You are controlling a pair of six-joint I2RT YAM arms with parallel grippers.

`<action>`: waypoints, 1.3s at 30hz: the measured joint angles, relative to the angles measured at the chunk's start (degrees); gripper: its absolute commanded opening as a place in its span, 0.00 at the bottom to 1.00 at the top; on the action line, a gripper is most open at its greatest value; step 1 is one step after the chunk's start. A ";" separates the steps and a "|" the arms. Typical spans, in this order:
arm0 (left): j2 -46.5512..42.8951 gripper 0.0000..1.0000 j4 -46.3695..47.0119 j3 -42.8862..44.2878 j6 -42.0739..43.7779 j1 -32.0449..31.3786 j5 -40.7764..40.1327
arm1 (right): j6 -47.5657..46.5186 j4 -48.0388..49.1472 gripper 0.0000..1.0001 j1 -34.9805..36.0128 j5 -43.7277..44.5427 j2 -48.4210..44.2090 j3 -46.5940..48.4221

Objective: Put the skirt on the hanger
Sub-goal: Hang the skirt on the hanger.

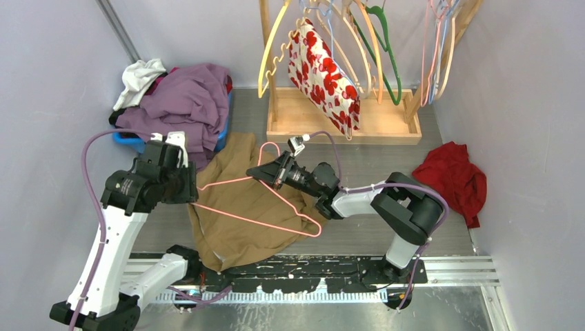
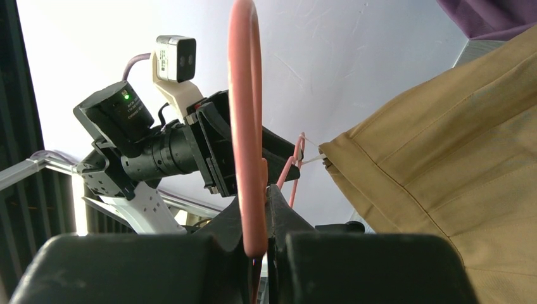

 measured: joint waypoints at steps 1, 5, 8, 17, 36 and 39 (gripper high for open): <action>0.00 0.43 0.09 -0.04 0.00 0.00 0.00 | 0.00 0.00 0.01 -0.02 0.00 0.00 0.00; 0.00 0.43 0.13 -0.04 0.04 0.00 -0.07 | 0.00 0.00 0.01 -0.02 0.00 -0.02 0.00; 0.00 0.40 0.20 -0.04 0.07 0.00 -0.07 | 0.00 0.00 0.01 -0.02 0.00 -0.02 0.00; 0.63 0.25 2.08 -2.23 0.02 0.00 0.46 | 0.00 -0.31 0.01 -0.24 0.00 -0.35 -0.02; -0.02 0.22 3.48 -2.36 -0.13 0.02 4.72 | -0.02 -0.28 0.01 -0.28 0.07 -0.74 -0.02; -0.04 0.21 3.91 -2.36 -0.20 0.02 5.40 | -0.02 -0.28 0.01 -0.33 0.26 -0.76 0.00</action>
